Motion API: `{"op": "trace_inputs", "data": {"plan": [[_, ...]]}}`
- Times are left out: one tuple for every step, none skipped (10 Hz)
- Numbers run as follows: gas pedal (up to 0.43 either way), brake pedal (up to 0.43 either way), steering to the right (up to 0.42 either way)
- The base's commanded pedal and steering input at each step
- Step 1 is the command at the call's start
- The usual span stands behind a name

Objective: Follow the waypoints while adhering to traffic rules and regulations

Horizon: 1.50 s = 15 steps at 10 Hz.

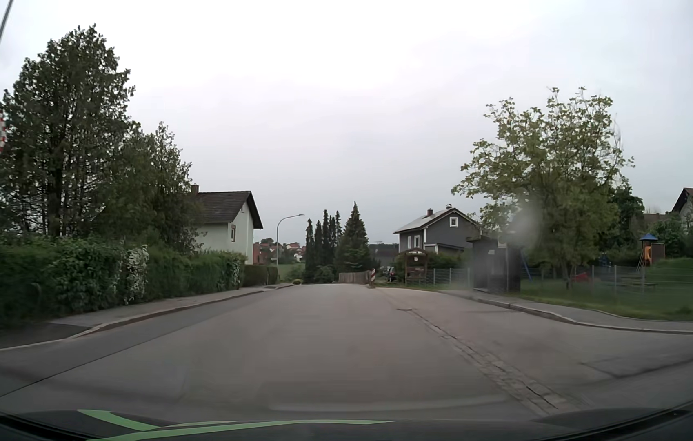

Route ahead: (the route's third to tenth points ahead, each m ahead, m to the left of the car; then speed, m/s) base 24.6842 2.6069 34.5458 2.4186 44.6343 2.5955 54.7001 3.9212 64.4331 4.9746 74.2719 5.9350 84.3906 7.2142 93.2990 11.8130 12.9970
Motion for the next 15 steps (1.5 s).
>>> {"op": "trace_inputs", "data": {"plan": [[0.039,0.0,-0.003],[0.028,0.0,-0.002],[0.02,0.0,-0.003],[0.02,0.0,-0.003],[0.0,0.0,-0.003],[0.0,0.0,-0.003],[0.0,0.0,-0.002],[0.0,0.0,-0.002],[0.0,0.0,-0.001],[0.0,0.0,0.0],[0.0,0.0,0.002],[0.0,0.0,0.002],[0.0,0.0,0.002],[0.0,0.0,0.001],[0.0,0.0,0.002]]}}
